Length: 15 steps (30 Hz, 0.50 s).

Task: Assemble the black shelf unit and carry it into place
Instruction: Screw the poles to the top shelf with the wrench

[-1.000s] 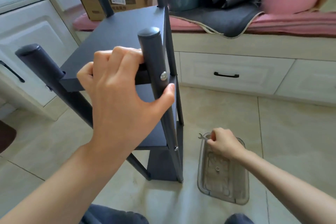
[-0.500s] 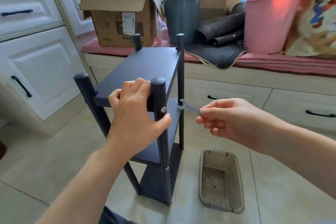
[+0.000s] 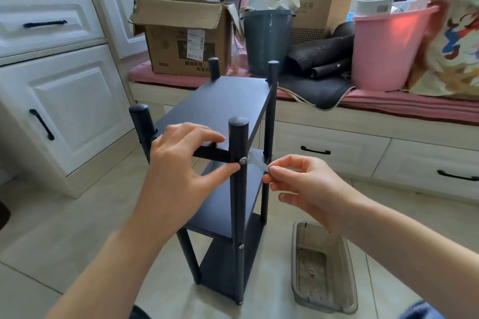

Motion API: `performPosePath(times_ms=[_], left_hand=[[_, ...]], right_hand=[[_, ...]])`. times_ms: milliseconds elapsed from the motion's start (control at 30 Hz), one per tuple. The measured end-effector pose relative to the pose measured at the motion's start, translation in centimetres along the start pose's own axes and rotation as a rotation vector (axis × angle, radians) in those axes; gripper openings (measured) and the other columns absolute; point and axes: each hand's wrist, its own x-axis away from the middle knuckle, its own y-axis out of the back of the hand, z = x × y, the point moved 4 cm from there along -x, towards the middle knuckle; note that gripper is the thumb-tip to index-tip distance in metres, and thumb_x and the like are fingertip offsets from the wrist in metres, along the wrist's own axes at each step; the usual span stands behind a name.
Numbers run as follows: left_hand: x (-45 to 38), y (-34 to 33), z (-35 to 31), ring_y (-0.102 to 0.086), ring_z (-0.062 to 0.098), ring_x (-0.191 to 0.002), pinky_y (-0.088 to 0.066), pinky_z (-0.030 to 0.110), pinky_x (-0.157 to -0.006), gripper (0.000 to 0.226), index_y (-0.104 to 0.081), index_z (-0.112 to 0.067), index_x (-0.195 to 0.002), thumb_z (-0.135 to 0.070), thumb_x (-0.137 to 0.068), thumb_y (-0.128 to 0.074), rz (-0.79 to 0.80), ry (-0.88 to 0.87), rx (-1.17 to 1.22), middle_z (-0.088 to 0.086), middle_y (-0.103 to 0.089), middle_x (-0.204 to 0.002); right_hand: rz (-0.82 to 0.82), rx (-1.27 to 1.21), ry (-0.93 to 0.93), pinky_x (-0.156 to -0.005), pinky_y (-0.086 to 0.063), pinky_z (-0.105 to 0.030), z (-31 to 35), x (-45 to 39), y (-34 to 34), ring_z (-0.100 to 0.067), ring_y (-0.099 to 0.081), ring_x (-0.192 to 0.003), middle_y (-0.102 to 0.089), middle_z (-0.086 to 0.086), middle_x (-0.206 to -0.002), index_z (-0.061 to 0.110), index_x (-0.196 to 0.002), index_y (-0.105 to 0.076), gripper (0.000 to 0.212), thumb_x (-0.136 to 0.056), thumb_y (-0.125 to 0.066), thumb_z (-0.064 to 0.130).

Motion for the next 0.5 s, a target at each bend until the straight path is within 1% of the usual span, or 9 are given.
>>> performPosePath(times_ms=[33,100,167,200,267,333,400,433,500], left_hand=[[0.3,0.4,0.2,-0.057,0.012,-0.101,-0.044,0.03,-0.098,0.034,-0.071,-0.02,-0.097,-0.042,-0.073,-0.081,-0.04,0.028,0.025,-0.013,-0.064,-0.096],[1.1,1.4,0.5,-0.06,0.007,-0.087,-0.042,0.011,-0.081,0.028,-0.066,-0.026,-0.085,-0.049,-0.076,-0.081,-0.123,0.102,0.089,-0.015,-0.063,-0.082],[1.5,1.8,1.0,-0.063,0.004,-0.07,-0.042,0.007,-0.066,0.03,-0.066,-0.027,-0.072,-0.053,-0.075,-0.081,-0.142,0.232,0.184,-0.011,-0.066,-0.07],[1.6,1.5,1.5,-0.063,0.002,-0.063,-0.044,0.007,-0.063,0.033,-0.069,-0.026,-0.071,-0.058,-0.071,-0.079,-0.093,0.332,0.252,-0.009,-0.069,-0.066],[1.9,0.0,2.8,-0.07,0.002,-0.068,-0.053,0.018,-0.078,0.042,-0.076,-0.03,-0.075,-0.067,-0.056,-0.078,0.141,0.569,0.425,-0.008,-0.074,-0.07],[2.9,-2.1,3.4,-0.074,0.008,-0.089,-0.054,0.036,-0.096,0.062,-0.078,-0.03,-0.092,-0.072,-0.047,-0.085,0.388,0.758,0.562,-0.01,-0.078,-0.088],[3.5,-3.4,3.2,-0.071,0.008,-0.102,-0.05,0.039,-0.103,0.075,-0.073,-0.03,-0.108,-0.066,-0.044,-0.082,0.4,0.81,0.669,-0.015,-0.077,-0.101],[3.5,-3.9,3.0,-0.07,0.006,-0.105,-0.049,0.037,-0.104,0.071,-0.073,-0.031,-0.108,-0.061,-0.045,-0.084,0.345,0.804,0.735,-0.016,-0.076,-0.105],[3.0,-4.5,2.4,-0.07,0.006,-0.106,-0.047,0.033,-0.102,0.05,-0.076,-0.034,-0.099,-0.045,-0.053,-0.09,0.241,0.75,0.862,-0.012,-0.076,-0.107]], right_hand=[[0.001,-0.004,-0.001,-0.063,-0.051,-0.023,-0.1,-0.2,-0.1,-0.011,-0.063,-0.069,-0.076,-0.01,-0.087,0.005,-0.1,-0.067,0.011,-0.097,-0.06,0.013],[0.006,-0.011,0.005,-0.062,-0.051,-0.022,-0.2,-0.7,-0.2,-0.01,-0.063,-0.068,-0.076,-0.009,-0.086,0.007,-0.098,-0.067,0.009,-0.097,-0.06,0.013],[0.005,-0.003,0.022,-0.062,-0.052,-0.022,-0.2,-1.3,-0.2,-0.01,-0.064,-0.069,-0.076,-0.009,-0.086,0.007,-0.097,-0.068,0.009,-0.097,-0.06,0.013],[0.008,0.001,0.03,-0.061,-0.052,-0.022,-0.2,-1.5,-0.2,-0.011,-0.064,-0.07,-0.076,-0.008,-0.085,0.007,-0.096,-0.068,0.009,-0.097,-0.061,0.013],[0.029,-0.011,0.046,-0.063,-0.053,-0.022,-0.2,-2.1,-0.4,-0.012,-0.065,-0.072,-0.076,-0.007,-0.085,0.009,-0.094,-0.068,0.009,-0.096,-0.061,0.014],[0.064,-0.032,0.066,-0.067,-0.053,-0.025,-0.3,-2.5,-0.7,-0.012,-0.066,-0.074,-0.075,-0.007,-0.086,0.012,-0.091,-0.069,0.009,-0.096,-0.061,0.014],[0.102,-0.048,0.089,-0.068,-0.053,-0.026,-0.3,-2.8,-0.9,-0.013,-0.066,-0.075,-0.075,-0.009,-0.087,0.014,-0.089,-0.07,0.01,-0.095,-0.062,0.014],[0.117,-0.056,0.1,-0.069,-0.053,-0.026,-0.4,-2.9,-1.0,-0.013,-0.066,-0.075,-0.075,-0.009,-0.088,0.015,-0.089,-0.071,0.011,-0.095,-0.062,0.014],[0.136,-0.071,0.113,-0.069,-0.053,-0.026,-0.6,-2.9,-1.0,-0.013,-0.066,-0.076,-0.075,-0.009,-0.089,0.016,-0.089,-0.072,0.011,-0.094,-0.063,0.014]])
